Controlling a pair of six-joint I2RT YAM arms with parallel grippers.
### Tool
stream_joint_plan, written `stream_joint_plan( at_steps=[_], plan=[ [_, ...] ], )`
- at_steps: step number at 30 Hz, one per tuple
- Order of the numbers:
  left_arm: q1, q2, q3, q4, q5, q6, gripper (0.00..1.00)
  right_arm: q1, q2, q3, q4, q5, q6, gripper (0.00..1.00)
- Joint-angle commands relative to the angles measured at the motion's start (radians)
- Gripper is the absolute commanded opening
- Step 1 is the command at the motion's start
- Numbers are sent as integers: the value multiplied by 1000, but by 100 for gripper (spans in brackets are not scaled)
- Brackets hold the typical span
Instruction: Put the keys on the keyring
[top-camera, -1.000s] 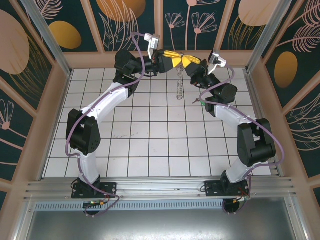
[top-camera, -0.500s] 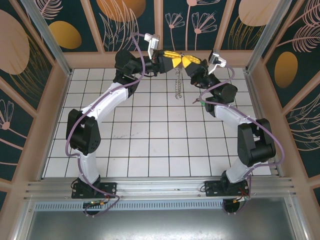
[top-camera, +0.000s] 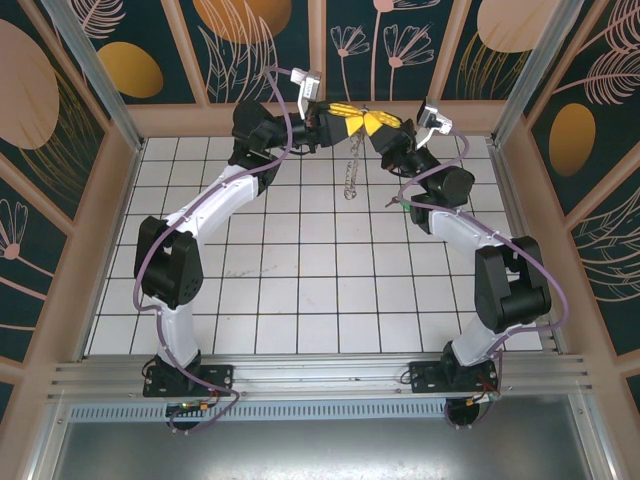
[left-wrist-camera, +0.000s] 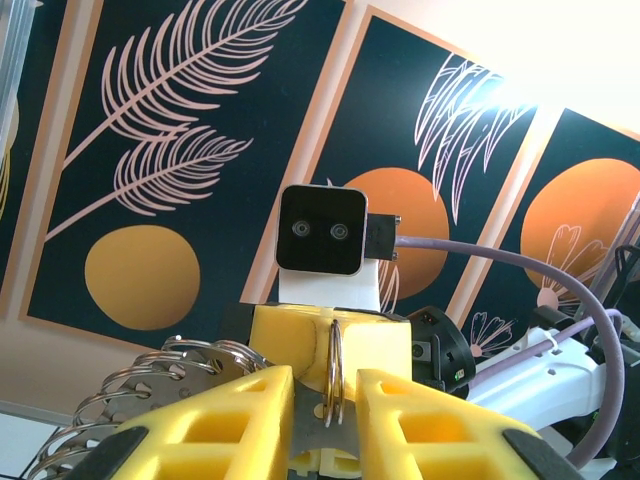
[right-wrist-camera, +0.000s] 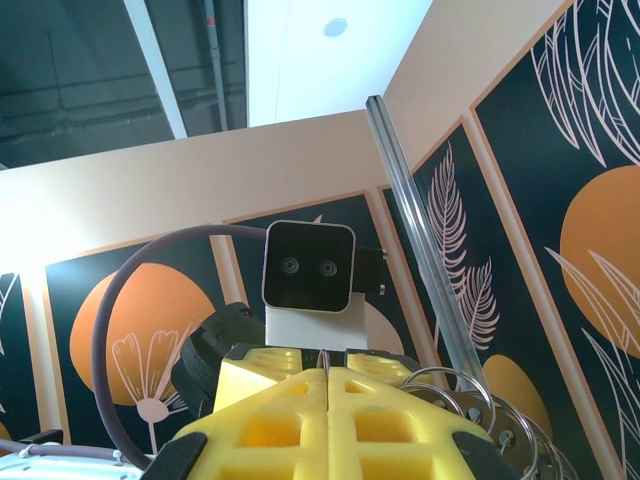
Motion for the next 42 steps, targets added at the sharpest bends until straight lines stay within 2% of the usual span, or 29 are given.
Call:
stream_joint_plan(
  at_steps=[1, 7, 13, 16, 18, 21, 25, 28, 31, 34, 40, 42],
  plan=[
    [-7, 14, 30, 37, 6, -7, 26, 5, -1, 35, 143, -18, 14, 0],
    [-6, 11, 29, 48, 0, -10, 25, 5, -2, 34, 143, -20, 14, 0],
    [-7, 10, 22, 67, -8, -17, 19, 5, -6, 30, 143, -21, 15, 0],
    [-7, 13, 20, 82, -13, -24, 11, 5, -9, 26, 142, -23, 17, 0],
    [-7, 14, 19, 86, -15, -24, 0, 6, -10, 24, 142, -24, 18, 0],
    [-7, 12, 13, 96, -16, -23, 0, 4, -18, 25, 124, -23, 17, 0],
    [-7, -1, -8, 103, -16, -13, 0, -23, -50, 4, 87, 6, 22, 32],
    [-7, -18, -34, 93, -18, 12, 0, -67, -91, -22, 43, 29, 44, 43],
    [-7, -41, -58, 48, -21, 62, 0, -121, -147, -60, -47, 60, 59, 49],
    [-7, -67, -84, -10, -28, 124, 0, -170, -201, -73, -228, 71, 48, 50],
    [-7, -141, -150, -160, -66, 281, 0, -218, -263, -22, -825, 146, -124, 55],
    [-7, -169, -178, -197, -88, 325, 0, -230, -256, -8, -960, 164, -161, 55]
  ],
)
